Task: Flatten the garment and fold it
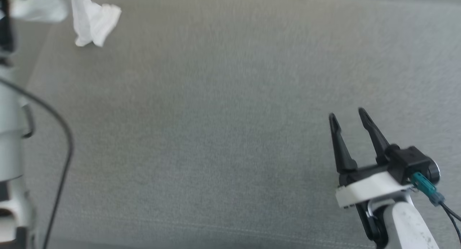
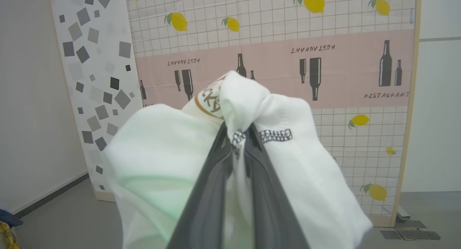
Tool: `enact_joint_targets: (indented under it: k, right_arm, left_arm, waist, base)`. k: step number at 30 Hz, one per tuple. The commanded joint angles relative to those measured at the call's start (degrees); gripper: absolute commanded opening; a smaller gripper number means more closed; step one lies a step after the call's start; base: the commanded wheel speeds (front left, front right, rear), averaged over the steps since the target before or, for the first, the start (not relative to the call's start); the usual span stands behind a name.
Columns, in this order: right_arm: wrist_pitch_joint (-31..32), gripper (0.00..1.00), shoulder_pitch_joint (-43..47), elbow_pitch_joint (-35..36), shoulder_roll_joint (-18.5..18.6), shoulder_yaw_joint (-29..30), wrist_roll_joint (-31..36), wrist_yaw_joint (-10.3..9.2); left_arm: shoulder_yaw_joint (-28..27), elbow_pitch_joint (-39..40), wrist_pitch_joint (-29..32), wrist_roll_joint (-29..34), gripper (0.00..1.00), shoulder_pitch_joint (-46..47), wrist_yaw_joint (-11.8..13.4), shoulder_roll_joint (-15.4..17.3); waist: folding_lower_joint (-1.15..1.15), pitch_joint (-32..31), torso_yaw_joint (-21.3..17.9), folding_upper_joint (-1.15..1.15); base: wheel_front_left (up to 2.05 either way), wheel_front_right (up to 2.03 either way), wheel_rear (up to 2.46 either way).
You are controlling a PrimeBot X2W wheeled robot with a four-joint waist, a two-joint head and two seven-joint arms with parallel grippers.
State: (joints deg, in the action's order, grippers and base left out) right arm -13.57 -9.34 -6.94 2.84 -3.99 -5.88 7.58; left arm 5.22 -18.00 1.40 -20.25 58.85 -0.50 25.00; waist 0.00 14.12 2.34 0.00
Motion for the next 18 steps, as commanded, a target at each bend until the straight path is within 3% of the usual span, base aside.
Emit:
enact_joint_targets:
  k: [1,10,18]
  right_arm:
    - [0.2,1.0,1.2,0.3,0.0,0.4,-0.7,-0.09]
    - [1.7,1.0,4.7,1.7,0.0,1.1,-1.2,-0.09]
    - [3.1,1.0,5.5,3.5,0.0,1.1,-0.7,-0.09]
  left_arm:
    - [1.5,0.1,-0.2,0.1,0.0,1.9,-0.9,-1.5]
    - [7.3,-2.0,-2.3,-3.1,0.0,7.7,-3.6,-11.8]
    - [10.4,-4.8,-4.7,-8.1,0.0,8.3,-4.9,-19.7]
  waist:
    - [0.0,-9.4,-1.3,0.0]
    - [0.0,-13.1,-7.8,0.0]
    - [0.0,-12.7,-14.3,0.0]
  base:
    - [0.0,0.0,0.0]
    - [0.0,0.0,0.0]
    - [0.0,0.0,0.0]
